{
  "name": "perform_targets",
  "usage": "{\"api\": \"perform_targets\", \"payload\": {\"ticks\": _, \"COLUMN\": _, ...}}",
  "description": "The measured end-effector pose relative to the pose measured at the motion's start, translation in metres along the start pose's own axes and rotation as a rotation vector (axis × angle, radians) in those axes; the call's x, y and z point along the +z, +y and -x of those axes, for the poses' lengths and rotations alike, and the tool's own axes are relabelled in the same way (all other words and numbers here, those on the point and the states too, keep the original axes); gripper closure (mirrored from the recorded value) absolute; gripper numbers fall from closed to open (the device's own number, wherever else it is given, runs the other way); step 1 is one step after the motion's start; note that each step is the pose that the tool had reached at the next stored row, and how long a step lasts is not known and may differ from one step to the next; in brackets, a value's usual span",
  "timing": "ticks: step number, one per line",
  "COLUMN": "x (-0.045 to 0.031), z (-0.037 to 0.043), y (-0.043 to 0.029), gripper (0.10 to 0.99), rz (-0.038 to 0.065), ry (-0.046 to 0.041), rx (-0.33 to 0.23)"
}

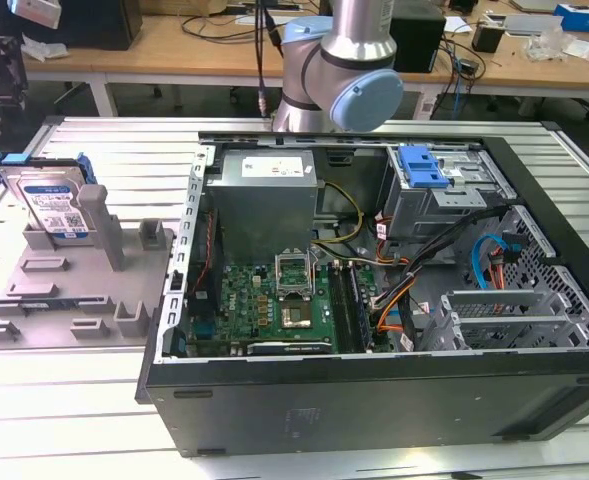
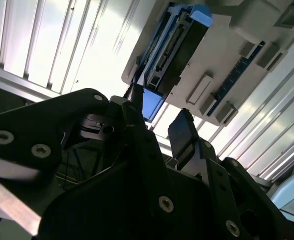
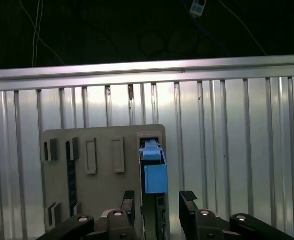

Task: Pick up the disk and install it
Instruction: 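Pick up the disk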

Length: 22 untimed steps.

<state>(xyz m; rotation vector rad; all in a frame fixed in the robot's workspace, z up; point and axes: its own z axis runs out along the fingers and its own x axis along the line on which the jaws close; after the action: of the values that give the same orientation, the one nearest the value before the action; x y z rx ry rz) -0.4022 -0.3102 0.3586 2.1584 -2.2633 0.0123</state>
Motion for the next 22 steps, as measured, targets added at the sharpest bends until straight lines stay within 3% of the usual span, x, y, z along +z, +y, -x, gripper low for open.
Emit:
{"api": "perform_targets", "payload": {"ticks": 10, "x": 0.0158, "z": 0.0, "y": 0.0055, "gripper": 0.604, "rz": 0.0, "ry": -0.0034, "rx": -0.02}}
{"api": "perform_targets", "payload": {"ticks": 22, "x": 0.022, "z": -0.0039, "y": 0.0053, "gripper": 0.604, "rz": 0.005, "ry": -0.0033, "rx": -0.023}}
